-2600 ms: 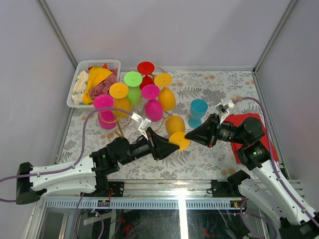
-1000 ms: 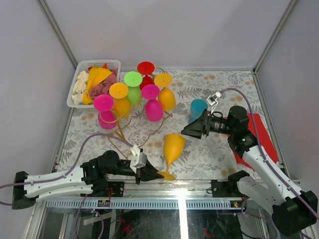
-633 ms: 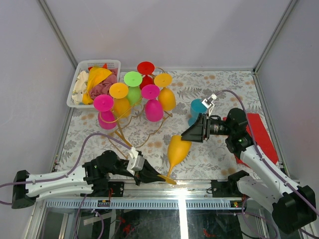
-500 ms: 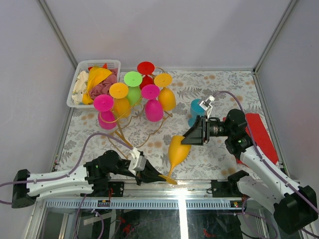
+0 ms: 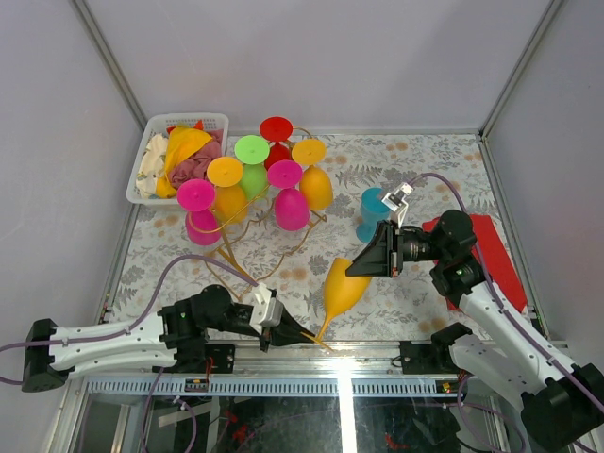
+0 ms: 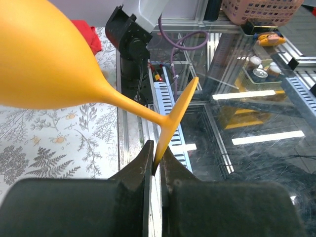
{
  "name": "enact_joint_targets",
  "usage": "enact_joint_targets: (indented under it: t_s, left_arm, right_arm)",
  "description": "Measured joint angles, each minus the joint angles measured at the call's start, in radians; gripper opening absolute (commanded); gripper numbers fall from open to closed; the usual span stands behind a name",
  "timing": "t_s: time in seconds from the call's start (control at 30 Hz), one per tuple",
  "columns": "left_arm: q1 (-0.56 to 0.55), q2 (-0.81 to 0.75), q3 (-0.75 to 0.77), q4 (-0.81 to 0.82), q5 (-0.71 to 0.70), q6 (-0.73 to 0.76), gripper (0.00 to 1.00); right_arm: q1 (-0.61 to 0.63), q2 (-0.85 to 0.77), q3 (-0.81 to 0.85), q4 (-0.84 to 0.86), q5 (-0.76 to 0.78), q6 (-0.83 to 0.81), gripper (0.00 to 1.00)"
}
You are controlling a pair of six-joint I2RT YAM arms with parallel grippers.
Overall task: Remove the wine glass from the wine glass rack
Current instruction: Place the wine glass at the center of the board.
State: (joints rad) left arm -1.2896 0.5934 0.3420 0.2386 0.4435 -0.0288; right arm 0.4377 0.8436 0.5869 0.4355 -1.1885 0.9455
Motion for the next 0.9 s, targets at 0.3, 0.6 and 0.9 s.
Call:
enact_joint_targets:
  t_s: [0.3,0.6,0.9]
  left_arm:
    - [0.000,-0.009,0.006,-0.069,-0.064,0.019,0.16]
    - [0.003,-0.020,0.008,-0.114,-0.148,0.003,0.33]
    - [0.003,-0.026,0.023,-0.129,-0.174,-0.015,0.42]
  right_arm:
    - [0.000,-0.002,0.020,-0.053,-0.002,-0.021,0.00]
    - [0.008,-0.030,0.034,-0.157,0.065,-0.110,0.00]
    - [0.008,-0.033,0.048,-0.256,0.116,-0.183,0.00]
